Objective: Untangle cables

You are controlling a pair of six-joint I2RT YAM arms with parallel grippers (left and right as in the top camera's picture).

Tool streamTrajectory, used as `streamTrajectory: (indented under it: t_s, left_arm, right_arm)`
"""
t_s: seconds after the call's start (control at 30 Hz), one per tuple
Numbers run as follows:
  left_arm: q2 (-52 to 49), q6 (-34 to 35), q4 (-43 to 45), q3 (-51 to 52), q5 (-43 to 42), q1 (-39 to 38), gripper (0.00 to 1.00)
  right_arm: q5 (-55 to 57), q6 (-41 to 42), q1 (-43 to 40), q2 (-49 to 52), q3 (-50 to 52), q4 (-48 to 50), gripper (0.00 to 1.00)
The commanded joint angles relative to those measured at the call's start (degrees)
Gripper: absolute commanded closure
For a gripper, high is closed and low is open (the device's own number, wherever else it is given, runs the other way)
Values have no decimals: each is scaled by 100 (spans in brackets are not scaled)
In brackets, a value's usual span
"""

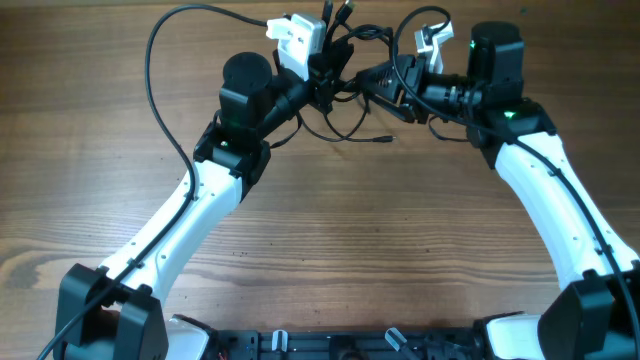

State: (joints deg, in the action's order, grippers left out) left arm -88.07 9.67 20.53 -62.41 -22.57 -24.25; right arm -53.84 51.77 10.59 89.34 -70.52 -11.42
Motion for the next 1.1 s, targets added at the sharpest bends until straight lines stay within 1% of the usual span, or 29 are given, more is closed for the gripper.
streamTrajectory:
  t_s: [0.0,0.2,0.37,0.5,0.53,0.57,0.6,0.63,0.67,0.7,0.77,0.8,0.87,0.93,0.97,1.0,1.07]
  left_arm:
    - [105,-70,-258,-81,-133,-42,96]
    - [105,-68,-306,-81,-133,-42,96]
    - [105,-44,-308,-81,-131,-39,96]
    - [105,-44,-306,-81,-131,-39,96]
    - [105,-42,-308,-81,-131,-39,96]
    - [105,-44,-332,-81,-131,-39,96]
    - [105,-42,-393,-81,-129,-39,96]
    - [105,-2,-503,-81,-46,-42,96]
    - [105,57,-728,-81,199,-42,96]
    - [105,205,-916,-81,411,-39,96]
    - [105,721,-1478,-81,885,-39,96]
    - [105,944,-1753,-81,962,-39,96]
    - [105,1250,-2328,-81,964,-33,96]
    - [105,1375,-2776,-81,1016,-35,96]
    - [105,1386,-2988,-81,1049,-35,96]
    - [105,1399,-3141,-81,1095,-35,96]
    - [105,1399,-3383,-81,1178,-35,96]
  right_arm:
    - [-22,555,44,68,-35,581,44]
    - [-20,579,280,94,-33,669,49]
    - [0,535,402,122,-28,610,57]
    - [101,343,404,122,-28,363,70]
    - [260,282,402,122,-28,251,80]
    - [302,181,402,122,-28,278,87]
    - [234,116,398,120,-28,420,93]
    - [-201,15,396,118,-31,911,96]
    - [-835,-13,396,111,-33,1707,95]
    - [-1257,190,396,92,-48,2352,95]
    - [-1569,614,365,-61,-85,3038,95]
    - [-1563,647,343,-210,-85,3064,95]
    - [-1558,557,326,-402,-85,2977,95]
    - [-1397,319,321,-597,-85,2559,95]
    - [-1244,118,321,-684,-85,2208,95]
    - [-953,-201,321,-789,-85,1655,95]
    - [-72,-872,321,-1058,-85,431,96]
